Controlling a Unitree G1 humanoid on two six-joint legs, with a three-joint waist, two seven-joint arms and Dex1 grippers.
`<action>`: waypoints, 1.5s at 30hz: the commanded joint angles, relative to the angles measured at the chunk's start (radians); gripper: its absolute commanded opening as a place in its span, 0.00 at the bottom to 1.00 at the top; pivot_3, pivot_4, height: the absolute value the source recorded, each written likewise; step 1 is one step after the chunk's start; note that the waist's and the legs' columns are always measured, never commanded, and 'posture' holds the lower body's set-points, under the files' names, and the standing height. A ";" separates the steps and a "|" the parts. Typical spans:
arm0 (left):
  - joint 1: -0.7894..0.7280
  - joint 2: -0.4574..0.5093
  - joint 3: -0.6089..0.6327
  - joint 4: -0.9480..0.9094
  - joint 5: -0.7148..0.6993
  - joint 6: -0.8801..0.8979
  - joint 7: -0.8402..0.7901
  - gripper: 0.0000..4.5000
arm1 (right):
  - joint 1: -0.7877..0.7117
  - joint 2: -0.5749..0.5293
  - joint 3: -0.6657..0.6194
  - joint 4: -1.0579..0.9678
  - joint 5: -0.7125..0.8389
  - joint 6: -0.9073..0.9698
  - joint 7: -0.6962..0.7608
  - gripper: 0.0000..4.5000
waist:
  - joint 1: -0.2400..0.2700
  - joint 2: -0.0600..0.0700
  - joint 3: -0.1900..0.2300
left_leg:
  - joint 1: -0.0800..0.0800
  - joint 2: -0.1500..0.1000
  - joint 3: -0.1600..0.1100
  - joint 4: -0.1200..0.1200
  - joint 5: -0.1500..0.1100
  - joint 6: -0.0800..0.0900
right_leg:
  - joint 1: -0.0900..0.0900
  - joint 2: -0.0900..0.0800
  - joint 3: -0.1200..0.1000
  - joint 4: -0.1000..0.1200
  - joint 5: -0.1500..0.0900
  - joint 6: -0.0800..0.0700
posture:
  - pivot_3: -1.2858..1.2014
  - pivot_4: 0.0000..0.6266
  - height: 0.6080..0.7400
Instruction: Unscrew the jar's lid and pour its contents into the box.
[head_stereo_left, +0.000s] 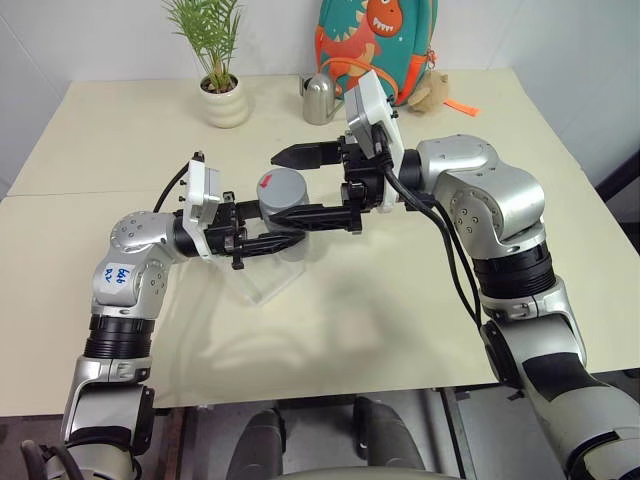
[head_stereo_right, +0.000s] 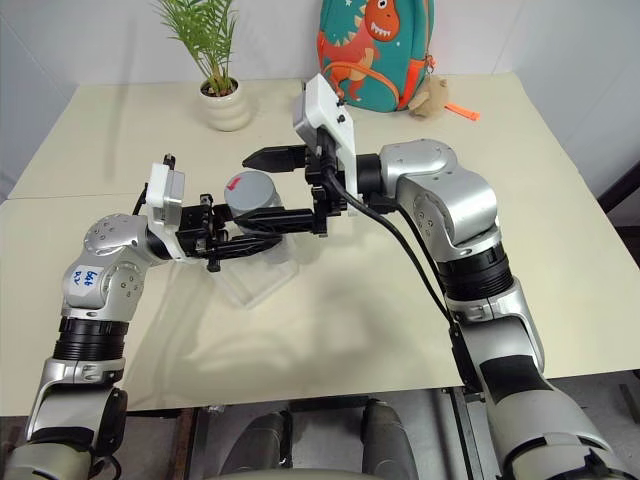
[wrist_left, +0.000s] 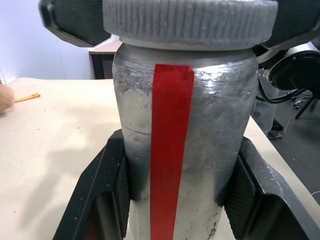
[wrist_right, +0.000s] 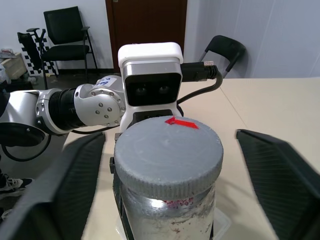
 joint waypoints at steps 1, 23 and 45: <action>-0.001 0.010 0.009 -0.021 -0.005 -0.003 -0.002 0.45 | -0.027 0.016 -0.020 -0.029 0.022 -0.007 -0.003 0.66 | -0.001 0.000 0.000 | 0.000 0.000 0.000 0.000 0.000 0.000 | 0.000 0.000 0.000 0.000 0.000 0.000 | 0.52 0.24 1.00; 0.033 0.078 0.085 -0.037 -0.055 0.073 0.015 0.45 | 0.407 -0.104 -0.217 0.007 -0.098 -0.261 -0.300 0.57 | 0.019 -0.001 0.000 | -0.001 0.000 0.001 0.000 -0.002 0.002 | 0.000 0.000 0.001 -0.003 0.000 0.001 | 0.52 0.24 1.00; -0.062 0.121 0.129 0.058 -0.066 0.126 0.005 0.45 | 0.617 -0.101 -0.295 0.088 -0.161 -0.477 -0.359 0.99 | 0.000 -0.001 0.000 | 0.002 0.000 0.004 0.000 -0.001 0.002 | 0.001 0.000 0.003 -0.003 0.001 0.001 | 0.52 0.24 1.00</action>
